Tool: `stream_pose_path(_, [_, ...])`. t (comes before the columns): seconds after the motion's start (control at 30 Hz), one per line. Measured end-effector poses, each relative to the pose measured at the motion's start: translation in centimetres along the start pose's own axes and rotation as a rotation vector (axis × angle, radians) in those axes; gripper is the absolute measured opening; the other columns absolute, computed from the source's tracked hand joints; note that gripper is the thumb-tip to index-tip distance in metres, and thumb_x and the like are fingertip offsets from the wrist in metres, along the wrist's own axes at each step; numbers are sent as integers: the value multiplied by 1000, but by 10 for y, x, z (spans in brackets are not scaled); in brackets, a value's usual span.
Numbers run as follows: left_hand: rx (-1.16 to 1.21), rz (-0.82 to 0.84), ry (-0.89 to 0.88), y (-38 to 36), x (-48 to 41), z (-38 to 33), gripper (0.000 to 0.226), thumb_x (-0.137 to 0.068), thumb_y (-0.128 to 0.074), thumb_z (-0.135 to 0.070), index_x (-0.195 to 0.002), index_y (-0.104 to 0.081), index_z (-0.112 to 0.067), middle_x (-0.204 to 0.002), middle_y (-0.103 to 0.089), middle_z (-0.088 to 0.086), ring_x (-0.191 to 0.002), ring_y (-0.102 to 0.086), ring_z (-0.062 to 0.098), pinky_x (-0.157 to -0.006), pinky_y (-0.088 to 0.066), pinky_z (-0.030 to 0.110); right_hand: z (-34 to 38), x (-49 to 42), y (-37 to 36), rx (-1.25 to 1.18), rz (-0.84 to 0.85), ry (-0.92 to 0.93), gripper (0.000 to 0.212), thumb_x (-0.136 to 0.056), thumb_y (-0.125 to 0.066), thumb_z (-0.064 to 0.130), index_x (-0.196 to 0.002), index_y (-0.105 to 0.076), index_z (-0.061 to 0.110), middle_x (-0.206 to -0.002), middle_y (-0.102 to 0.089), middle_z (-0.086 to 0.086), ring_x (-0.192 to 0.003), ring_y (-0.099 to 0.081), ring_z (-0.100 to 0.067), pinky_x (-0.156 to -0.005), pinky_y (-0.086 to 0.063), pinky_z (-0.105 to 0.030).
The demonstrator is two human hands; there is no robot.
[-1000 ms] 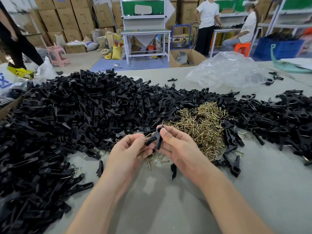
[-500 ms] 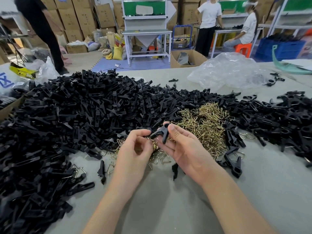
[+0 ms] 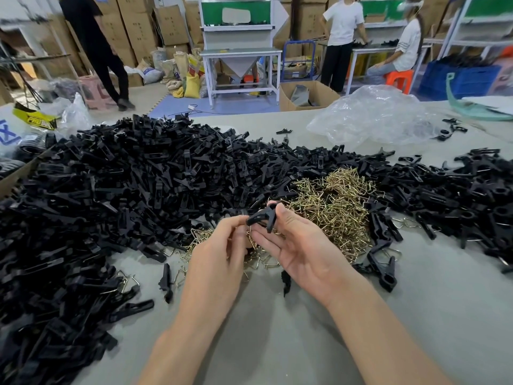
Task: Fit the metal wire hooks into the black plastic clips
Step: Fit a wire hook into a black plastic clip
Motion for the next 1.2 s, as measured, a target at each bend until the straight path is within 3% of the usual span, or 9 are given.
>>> stream_pose_path(0.1, [-5,-27,33,4,-1,0,7,-102,-49,-37,-101,-56,-37,-83,-68,-19,-75,-65,9,-66,-48,27,0,0,0,21,3,5,24,-87,-70,20,-107,-72,8,-118,-72,-21,-108,-71,-33,-81,-61,-34])
stream_pose_path(0.2, [-21,-32,21,8,-3,-5,11,-100,-56,-32,-96,-62,-40,-95,-62,-17,-89,-61,4,-73,-46,14,2,0,1,29,-19,16,31,-86,-69,22,-113,-68,7,-111,-73,-17,-105,-72,-31,-81,-62,-34])
stream_pose_path(0.27, [14,-58,71,12,-5,-5,12,-99,-60,-28,-94,-67,-37,-93,-62,-15,-87,-61,3,-73,-42,8,3,0,2,20,-41,22,37,-83,-69,22,-117,-66,7,-108,-74,-14,-104,-73,-30,-82,-62,-35])
stream_pose_path(0.37, [247,-77,264,13,-5,5,11,-97,-62,-23,-92,-71,-25,-78,-71,-12,-69,-62,-1,-68,-47,10,5,1,0,-12,-47,30,36,-82,-68,18,-116,-64,8,-108,-72,-15,-97,-74,-27,-80,-63,-34])
stream_pose_path(0.47, [651,-32,469,4,-5,11,10,-98,-61,-13,-96,-69,-8,-77,-72,-1,-72,-66,10,-72,-57,23,5,1,-2,-36,-31,38,30,-83,-65,15,-112,-64,10,-111,-71,-17,-92,-74,-24,-83,-63,-33])
stream_pose_path(0.6, [971,45,619,-10,-2,4,9,-97,-58,-8,-94,-66,-6,-79,-72,4,-68,-66,10,-64,-57,22,4,-1,-3,-43,10,63,28,-83,-64,13,-111,-65,11,-104,-74,-15,-93,-75,-22,-79,-62,-30])
stream_pose_path(0.8, [1050,97,702,-19,-1,6,13,-97,-57,-14,-85,-64,-13,-72,-64,-2,-60,-59,7,-57,-53,21,3,-2,-2,-7,31,105,30,-83,-66,13,-113,-64,11,-101,-76,-13,-94,-75,-20,-78,-60,-27])
stream_pose_path(1.2, [1114,81,763,-25,5,7,11,-95,-62,-19,-89,-69,-15,-70,-62,-5,-60,-58,7,-63,-48,25,2,-1,-5,40,63,138,31,-82,-66,9,-113,-64,9,-110,-73,-16,-97,-74,-20,-79,-59,-25])
Point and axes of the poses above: each hand's wrist, its own x-axis away from the middle knuckle, its own y-axis out of the back of the hand, z = x × y, the point moved 7 cm from there along -x, towards the middle knuckle
